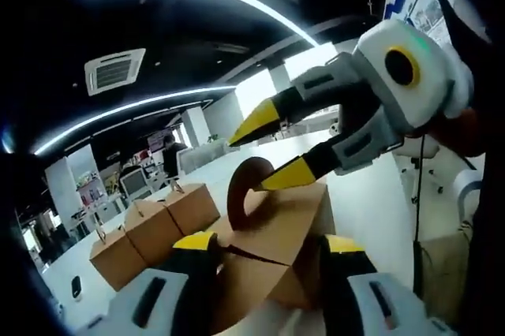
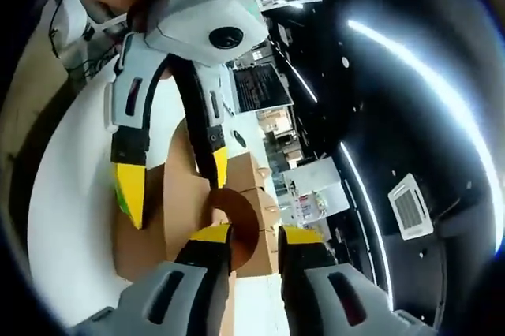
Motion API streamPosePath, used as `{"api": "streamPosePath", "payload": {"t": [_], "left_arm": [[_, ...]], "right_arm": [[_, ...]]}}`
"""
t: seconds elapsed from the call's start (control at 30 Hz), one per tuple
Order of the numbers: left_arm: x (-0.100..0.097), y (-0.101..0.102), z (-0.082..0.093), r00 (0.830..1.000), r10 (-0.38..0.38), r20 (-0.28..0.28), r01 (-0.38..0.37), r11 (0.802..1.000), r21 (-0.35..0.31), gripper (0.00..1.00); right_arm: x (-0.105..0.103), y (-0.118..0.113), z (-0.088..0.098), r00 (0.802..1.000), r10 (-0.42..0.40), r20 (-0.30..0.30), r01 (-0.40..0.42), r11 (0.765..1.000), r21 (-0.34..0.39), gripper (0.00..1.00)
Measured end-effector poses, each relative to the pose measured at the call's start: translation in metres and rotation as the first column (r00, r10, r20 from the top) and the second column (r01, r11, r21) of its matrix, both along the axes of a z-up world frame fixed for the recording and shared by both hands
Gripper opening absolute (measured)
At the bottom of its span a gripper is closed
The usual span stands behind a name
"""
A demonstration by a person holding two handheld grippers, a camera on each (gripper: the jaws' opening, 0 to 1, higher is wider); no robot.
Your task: Pick up one paper box from the group, open the paper box, and remove the item inside
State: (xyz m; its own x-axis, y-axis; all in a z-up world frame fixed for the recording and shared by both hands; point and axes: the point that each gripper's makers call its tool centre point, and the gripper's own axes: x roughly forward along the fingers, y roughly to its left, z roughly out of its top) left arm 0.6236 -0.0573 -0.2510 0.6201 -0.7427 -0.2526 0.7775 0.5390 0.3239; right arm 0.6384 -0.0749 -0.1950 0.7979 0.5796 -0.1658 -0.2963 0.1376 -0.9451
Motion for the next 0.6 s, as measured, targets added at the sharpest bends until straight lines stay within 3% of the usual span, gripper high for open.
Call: {"api": "streamPosePath", "payload": {"t": [0.17,0.4,0.6], "left_arm": [[0.000,-0.001,0.001,1.000,0.010,0.013,-0.010,1.000,0.017,0.54],[0.000,-0.002,-0.001,1.000,0.009,0.001,-0.009,1.000,0.020,0.52],[0.000,-0.002,-0.001,1.000,0.006,0.003,-0.006,1.000,0.024,0.52]], "right_arm": [[-0.002,0.000,0.001,1.000,0.000,0.024,0.000,1.000,-0.014,0.20],[-0.002,-0.003,-0.007,0.999,0.003,-0.035,-0.004,0.999,-0.037,0.20],[0.007,-0.005,-0.011,0.999,-0.020,-0.031,0.019,0.999,-0.048,0.20]]}}
